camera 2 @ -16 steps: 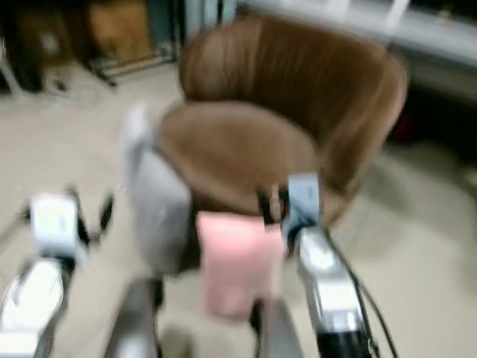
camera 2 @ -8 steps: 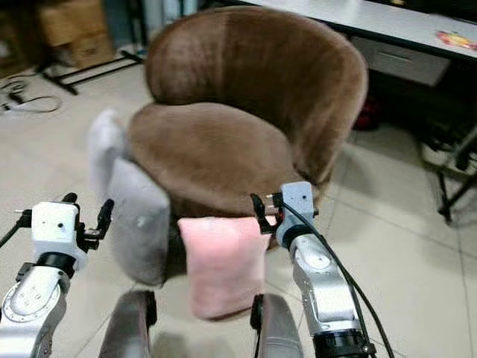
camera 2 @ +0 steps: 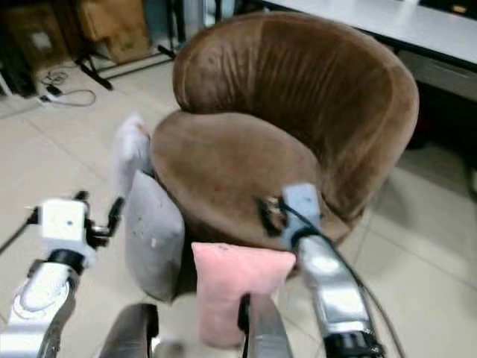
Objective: Move the pillow to the sofa from floor
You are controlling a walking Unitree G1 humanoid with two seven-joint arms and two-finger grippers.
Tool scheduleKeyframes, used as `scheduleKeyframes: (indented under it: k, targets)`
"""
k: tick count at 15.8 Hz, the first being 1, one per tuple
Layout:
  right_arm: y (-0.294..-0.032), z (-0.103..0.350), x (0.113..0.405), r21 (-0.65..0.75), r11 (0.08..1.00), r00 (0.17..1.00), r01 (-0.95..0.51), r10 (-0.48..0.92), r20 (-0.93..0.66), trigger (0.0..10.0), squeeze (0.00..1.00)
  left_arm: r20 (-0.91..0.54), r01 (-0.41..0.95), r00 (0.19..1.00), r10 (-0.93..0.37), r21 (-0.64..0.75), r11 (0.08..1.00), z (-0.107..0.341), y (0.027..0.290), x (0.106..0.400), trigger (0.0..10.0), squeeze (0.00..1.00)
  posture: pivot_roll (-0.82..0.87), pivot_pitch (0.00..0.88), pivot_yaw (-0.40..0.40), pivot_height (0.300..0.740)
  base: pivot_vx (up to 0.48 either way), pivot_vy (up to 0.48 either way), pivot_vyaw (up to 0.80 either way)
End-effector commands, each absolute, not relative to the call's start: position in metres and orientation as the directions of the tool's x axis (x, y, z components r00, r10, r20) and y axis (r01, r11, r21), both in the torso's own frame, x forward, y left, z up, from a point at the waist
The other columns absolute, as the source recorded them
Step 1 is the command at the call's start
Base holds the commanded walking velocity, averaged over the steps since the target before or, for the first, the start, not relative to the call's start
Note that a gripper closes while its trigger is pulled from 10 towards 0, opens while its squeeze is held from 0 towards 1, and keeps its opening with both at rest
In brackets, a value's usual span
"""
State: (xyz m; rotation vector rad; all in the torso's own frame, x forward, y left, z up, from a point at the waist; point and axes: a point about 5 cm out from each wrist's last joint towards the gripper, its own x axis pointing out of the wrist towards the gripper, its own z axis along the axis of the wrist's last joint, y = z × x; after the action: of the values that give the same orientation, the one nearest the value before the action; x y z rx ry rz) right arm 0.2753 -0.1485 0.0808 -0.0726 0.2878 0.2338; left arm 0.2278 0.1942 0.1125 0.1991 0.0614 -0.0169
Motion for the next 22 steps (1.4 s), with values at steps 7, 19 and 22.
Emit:
scheduleKeyframes:
  k: [7,19,22]
  targets:
    - [-0.138,0.081,0.277,-0.05,0.946,0.909,-0.319,0.29,-0.299,10.0,0.0,-0.071,0.031,0.997,-0.014,0.243,0.969,0.111,0.196,0.227,10.0,0.0,-0.07,0.0,-0.066,0.516,0.0,0.0,0.0]
    - [-0.137,0.074,0.288,-0.121,0.872,0.836,-0.474,0.403,-0.372,10.0,0.55,-0.104,0.09,0.993,-0.06,0.317,0.944,0.111,0.202,0.221,10.0,0.0,-0.05,0.0,-0.071,0.421,0.0,0.0,0.0]
    - [-0.121,0.068,0.296,-0.133,0.777,0.747,-0.615,0.52,-0.414,10.0,1.0,-0.159,0.191,0.977,-0.145,0.328,0.925,0.11,0.204,0.216,10.0,0.0,-0.03,0.0,-0.078,0.421,0.0,0.0,0.0]
